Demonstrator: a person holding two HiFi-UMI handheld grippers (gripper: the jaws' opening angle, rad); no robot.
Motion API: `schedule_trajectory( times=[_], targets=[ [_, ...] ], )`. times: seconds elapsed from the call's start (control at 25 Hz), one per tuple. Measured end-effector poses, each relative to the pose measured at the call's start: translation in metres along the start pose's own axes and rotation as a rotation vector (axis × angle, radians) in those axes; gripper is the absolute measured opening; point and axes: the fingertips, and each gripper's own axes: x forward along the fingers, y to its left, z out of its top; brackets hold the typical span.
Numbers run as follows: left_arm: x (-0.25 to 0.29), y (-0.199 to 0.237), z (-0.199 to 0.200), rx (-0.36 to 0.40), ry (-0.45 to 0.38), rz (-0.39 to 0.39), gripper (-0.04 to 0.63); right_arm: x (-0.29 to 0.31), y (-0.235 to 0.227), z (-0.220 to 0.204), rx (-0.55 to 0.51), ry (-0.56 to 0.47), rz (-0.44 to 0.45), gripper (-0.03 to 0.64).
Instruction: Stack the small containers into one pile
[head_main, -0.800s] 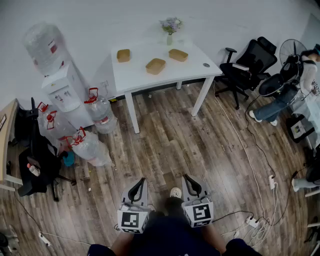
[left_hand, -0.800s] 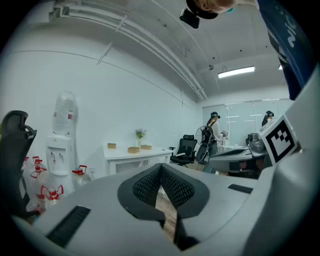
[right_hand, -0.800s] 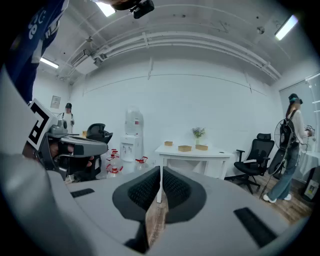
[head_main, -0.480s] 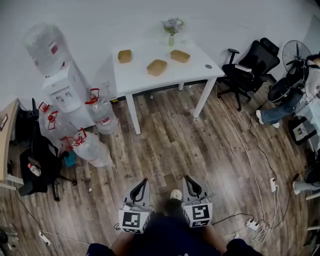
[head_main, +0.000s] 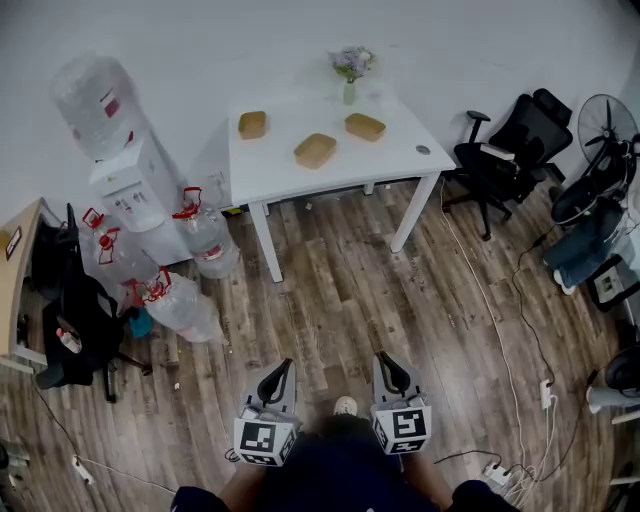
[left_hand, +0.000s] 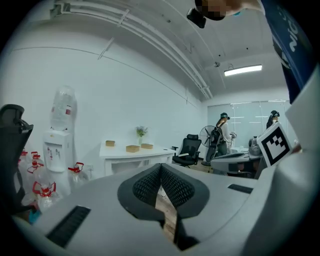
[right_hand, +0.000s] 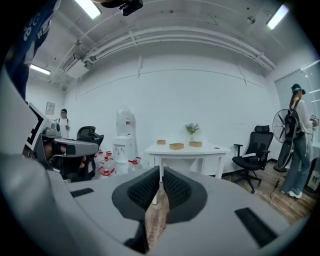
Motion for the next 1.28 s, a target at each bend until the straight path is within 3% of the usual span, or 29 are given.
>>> schedule_trajectory(
  times=[0.44, 0.68, 1.04, 1.28],
  targets=[
    [0.053, -0.041, 0.001, 0.003, 0.008, 0.044, 0.020, 0.018, -0.056, 0.001, 0.006, 0.001, 0.093, 0.057],
    [0.069, -0.055, -0.008, 0.002, 0.037, 0.023, 0.020, 0.019, -0.065, -0.010, 0.034, 0.040, 0.123, 0.057],
    [0.118, -0.026, -0.009, -0.012, 0.063, -0.033, 0.020, 0.054, -0.063, -0.017, 0.115, 0.082, 0.093, 0.057],
    [0.168, 0.016, 0.005, -0.005, 0.065, -0.084, 0.020, 0.109, -0.064, 0.004, 0.115, 0.082, 0.056, 0.057]
  ],
)
